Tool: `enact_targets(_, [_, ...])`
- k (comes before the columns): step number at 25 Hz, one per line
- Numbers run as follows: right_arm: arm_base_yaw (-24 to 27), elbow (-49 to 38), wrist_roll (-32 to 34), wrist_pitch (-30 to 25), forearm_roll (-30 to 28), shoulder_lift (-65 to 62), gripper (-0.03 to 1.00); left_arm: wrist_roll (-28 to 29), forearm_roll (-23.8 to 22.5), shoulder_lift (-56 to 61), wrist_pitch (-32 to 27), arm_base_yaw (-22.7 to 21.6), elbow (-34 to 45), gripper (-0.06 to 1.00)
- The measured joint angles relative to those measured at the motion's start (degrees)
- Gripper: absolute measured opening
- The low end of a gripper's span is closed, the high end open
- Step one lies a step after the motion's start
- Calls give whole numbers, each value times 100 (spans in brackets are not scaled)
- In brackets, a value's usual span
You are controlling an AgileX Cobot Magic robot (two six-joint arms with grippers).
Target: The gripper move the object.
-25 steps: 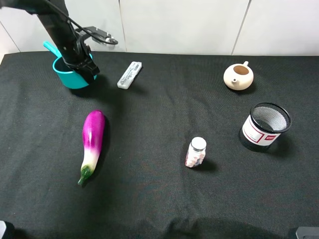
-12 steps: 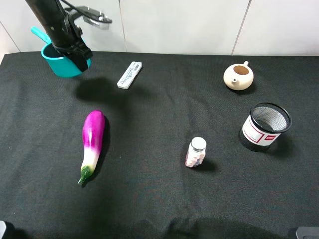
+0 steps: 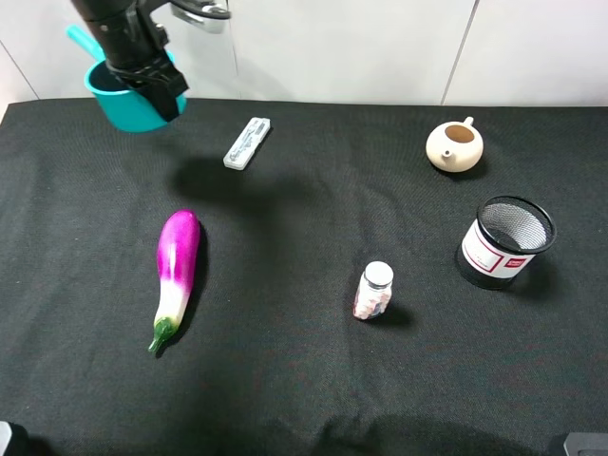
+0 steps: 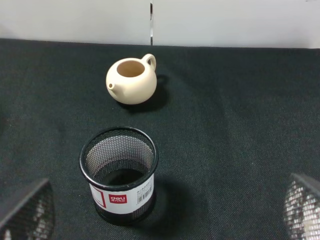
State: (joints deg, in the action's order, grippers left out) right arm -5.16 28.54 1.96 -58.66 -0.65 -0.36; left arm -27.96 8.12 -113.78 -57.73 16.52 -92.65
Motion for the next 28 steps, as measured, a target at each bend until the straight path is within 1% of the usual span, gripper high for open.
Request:
enact_targets(3, [0,0,0,0,0,0,69,0,-94,0,-11,340,-39,9])
enact_targets(14, [0,0,0,0,0,0,69,5,-121,0,-23,1466,-39,9])
enact_targets(21, [0,0,0,0,0,0,69,5,-121,0,-23,2031,-39,9])
enact_targets(28, [0,0,0,0,0,0,69,5,-121,0,-29,2474,-39,9])
